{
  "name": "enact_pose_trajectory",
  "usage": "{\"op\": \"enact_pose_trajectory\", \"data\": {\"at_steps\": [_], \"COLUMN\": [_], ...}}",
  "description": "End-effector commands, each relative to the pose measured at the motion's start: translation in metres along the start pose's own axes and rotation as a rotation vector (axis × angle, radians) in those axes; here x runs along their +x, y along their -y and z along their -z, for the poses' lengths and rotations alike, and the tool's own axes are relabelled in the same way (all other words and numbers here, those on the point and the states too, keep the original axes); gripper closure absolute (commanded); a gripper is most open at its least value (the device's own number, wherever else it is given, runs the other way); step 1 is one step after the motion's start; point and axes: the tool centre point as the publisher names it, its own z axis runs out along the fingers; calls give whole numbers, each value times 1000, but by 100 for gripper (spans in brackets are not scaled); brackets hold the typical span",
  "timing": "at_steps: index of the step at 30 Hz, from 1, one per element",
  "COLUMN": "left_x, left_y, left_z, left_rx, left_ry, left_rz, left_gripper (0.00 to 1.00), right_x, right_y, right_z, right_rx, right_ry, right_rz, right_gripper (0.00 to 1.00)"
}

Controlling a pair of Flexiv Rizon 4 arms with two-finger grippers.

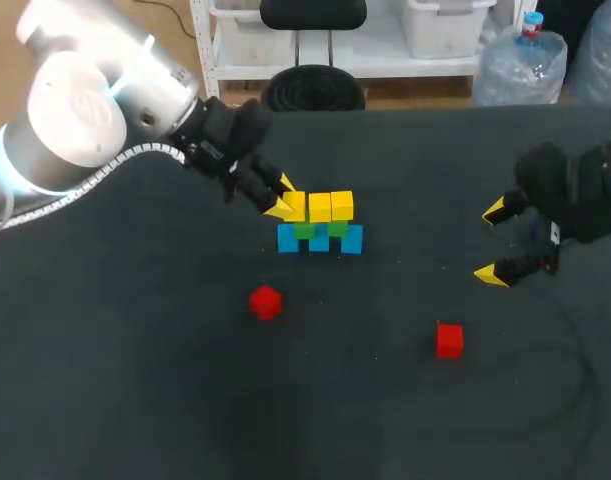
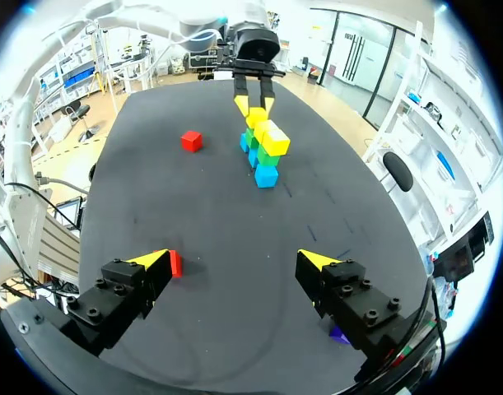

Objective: Place the blue cubes, place green cubes on the blue cubes, place the yellow cubes on the green cubes, then place the red cubes on the yellow cubes, and place purple cube on the red cubes.

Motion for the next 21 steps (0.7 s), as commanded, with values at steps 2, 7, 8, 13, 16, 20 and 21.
{"op": "enact_pose_trajectory", "data": {"at_steps": [2, 7, 8, 13, 16, 20, 21], "left_x": [-1, -1, -1, -1, 0, 0, 0], "left_y": [-4, -4, -4, -4, -3, -3, -4], "left_z": [-2, -2, -2, -3, -3, -3, -3], "left_rx": [8, 8, 8, 10, 10, 9, 9], "left_ry": [-6, -7, -8, -8, -8, -9, -9], "left_rz": [1, 2, 3, 9, 12, 14, 14], "left_gripper": [100, 100, 100, 100, 100, 100, 100], "right_x": [1, 1, 1, 1, 1, 1, 1], "right_y": [1, 1, 1, 1, 1, 1, 1], "right_z": [0, 0, 0, 0, 0, 0, 0], "right_rx": [-3, -3, -3, -3, -3, -3, -3], "right_ry": [3, 3, 3, 3, 3, 3, 3], "right_rz": [1, 1, 1, 1, 1, 1, 1], "right_gripper": [0, 0, 0, 0, 0, 0, 0]}}
